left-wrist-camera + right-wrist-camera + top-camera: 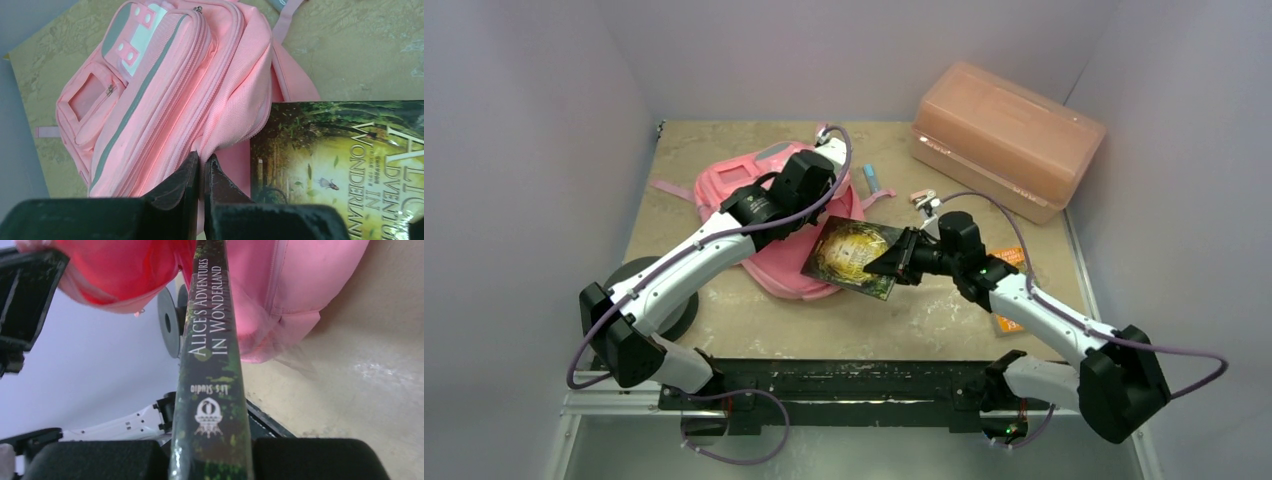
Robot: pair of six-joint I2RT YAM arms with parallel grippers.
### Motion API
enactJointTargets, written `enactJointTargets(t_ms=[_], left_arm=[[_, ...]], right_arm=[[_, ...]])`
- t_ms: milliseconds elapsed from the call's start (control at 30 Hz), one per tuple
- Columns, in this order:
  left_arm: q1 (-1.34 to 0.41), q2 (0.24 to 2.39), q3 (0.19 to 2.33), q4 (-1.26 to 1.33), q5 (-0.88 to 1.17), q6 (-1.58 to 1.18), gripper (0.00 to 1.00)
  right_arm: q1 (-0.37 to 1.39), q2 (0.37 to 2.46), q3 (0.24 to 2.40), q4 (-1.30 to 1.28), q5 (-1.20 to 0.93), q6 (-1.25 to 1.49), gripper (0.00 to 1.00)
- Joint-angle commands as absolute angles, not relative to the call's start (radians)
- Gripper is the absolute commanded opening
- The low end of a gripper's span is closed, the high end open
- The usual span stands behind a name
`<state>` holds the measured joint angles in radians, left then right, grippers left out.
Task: Pack the student bag
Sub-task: Place the book in the student bag.
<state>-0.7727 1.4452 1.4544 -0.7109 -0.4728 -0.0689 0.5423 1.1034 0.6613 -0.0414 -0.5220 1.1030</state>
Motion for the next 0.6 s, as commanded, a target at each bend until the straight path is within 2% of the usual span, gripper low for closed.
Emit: enactJointTargets(t_ms=[0, 300, 467, 567], left_arm=[[-0.775, 1.418, 1.464, -0.594, -0.409, -0.074, 0.0], [-0.775, 1.421, 1.46, -0.6, -0.383, -0.097, 0.0], [-0.775, 1.425, 1.459, -0.604, -0.412, -0.078, 0.0], [-0.775, 1.424, 1.468, -0.612, -0.409, -0.082, 0.0]], right_arm=[[0.55, 1.189, 0.612, 0.408, -0.591, 1.371, 0.0], [0.57, 1.483, 0.702, 0.876, -0.49, 1.492, 0.0], [0.578, 1.602, 0.77, 0.974, -0.489, 1.49, 0.0], [0.6, 1.608, 0.78, 0.924, -0.364, 1.344, 0.0]])
